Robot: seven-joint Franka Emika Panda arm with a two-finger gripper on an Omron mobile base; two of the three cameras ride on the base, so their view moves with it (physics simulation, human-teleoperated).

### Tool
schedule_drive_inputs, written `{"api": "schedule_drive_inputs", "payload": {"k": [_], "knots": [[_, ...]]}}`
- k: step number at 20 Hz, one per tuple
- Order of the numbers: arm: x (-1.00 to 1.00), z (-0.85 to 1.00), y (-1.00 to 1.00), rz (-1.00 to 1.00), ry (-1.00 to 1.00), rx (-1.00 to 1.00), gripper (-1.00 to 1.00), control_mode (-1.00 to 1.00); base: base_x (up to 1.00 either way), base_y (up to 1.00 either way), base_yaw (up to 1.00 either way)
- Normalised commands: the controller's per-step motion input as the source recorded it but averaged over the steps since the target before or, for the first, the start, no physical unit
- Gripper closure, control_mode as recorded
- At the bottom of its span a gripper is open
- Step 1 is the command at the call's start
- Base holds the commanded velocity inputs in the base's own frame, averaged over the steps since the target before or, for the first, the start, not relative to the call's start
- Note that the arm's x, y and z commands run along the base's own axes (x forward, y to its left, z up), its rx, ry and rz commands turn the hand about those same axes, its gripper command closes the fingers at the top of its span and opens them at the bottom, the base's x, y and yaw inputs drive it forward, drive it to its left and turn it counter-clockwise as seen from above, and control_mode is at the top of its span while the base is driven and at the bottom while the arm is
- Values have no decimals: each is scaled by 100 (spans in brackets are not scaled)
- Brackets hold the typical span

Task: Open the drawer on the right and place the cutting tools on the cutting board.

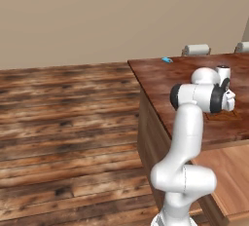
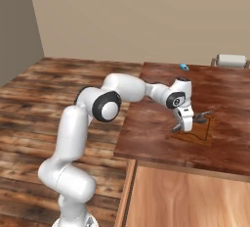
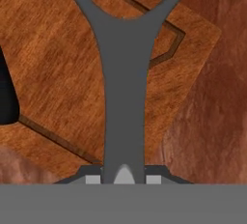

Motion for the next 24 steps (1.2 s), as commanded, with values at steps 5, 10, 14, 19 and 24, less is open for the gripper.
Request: {"api": "schedule_drive_inputs", "payload": {"k": [5,10,14,19,24], "knots": [[19,-18,-19,0,0,1,100,-100,0,0,0],[12,-22,-18,0,0,1,100,-100,0,0,0],[5,-22,-11,0,0,1,100,-100,0,0,0],[0,-5,-1,0,0,0,-100,-100,0,0,0],[-4,0,0,0,0,0,-100,-100,0,0,0]]}}
